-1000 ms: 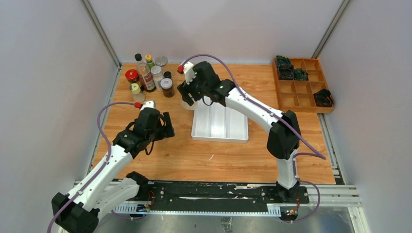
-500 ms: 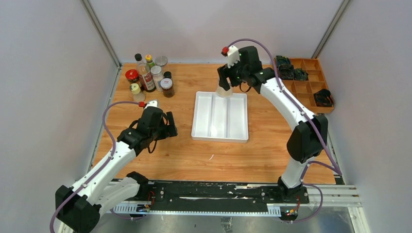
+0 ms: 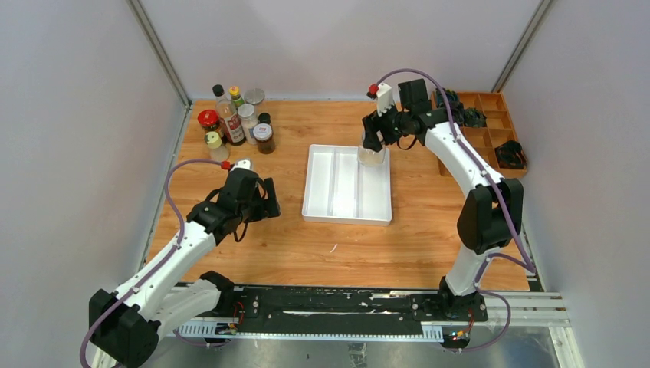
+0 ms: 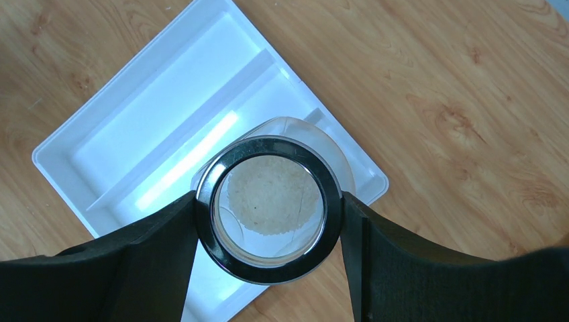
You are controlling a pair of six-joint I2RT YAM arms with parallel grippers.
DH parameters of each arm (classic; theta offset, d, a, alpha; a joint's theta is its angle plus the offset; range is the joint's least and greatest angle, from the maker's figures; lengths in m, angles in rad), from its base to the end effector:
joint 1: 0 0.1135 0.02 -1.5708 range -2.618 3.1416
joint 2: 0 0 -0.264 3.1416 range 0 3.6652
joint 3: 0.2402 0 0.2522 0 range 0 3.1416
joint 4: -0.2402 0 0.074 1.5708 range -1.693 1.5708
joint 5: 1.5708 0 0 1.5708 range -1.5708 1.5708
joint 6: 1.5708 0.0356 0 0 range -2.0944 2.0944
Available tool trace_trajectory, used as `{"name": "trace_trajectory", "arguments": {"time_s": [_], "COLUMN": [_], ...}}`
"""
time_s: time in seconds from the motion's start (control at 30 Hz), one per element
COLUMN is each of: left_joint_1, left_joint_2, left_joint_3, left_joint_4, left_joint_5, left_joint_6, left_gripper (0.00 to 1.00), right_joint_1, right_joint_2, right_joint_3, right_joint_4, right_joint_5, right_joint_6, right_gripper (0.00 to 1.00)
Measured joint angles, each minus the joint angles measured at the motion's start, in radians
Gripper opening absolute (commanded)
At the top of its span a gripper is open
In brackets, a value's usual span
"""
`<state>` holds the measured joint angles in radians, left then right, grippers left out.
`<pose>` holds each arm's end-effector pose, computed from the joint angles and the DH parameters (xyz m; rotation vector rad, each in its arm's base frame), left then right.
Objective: Organize the condiment bottles
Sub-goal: Place the bottle in the storage box.
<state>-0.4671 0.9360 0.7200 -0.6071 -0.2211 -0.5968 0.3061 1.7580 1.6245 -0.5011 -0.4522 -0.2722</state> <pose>0.1727 -0.0784 0.2524 -0.2576 2.3679 -0.2459 0.3818 0.1370 0.3369 -0.8582 2.0022 0.5162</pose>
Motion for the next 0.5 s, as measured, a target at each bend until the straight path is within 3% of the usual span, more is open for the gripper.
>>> {"name": "trace_trajectory", "arguments": {"time_s": [0.5], "left_joint_1": [0.000], "left_joint_2": [0.044], "left_joint_3": [0.024], "left_joint_4": [-0.034], "left_joint_5": [-0.013], "left_joint_6": [0.001], "left_gripper": [1.00], "right_joint_1": [-0.028], "right_joint_2": [0.071], "right_joint_3": [-0.049], "right_joint_4": [-0.006], "right_joint_5": [0.028], "right_joint_6": [-0.094], "right_gripper": [0.57]}}
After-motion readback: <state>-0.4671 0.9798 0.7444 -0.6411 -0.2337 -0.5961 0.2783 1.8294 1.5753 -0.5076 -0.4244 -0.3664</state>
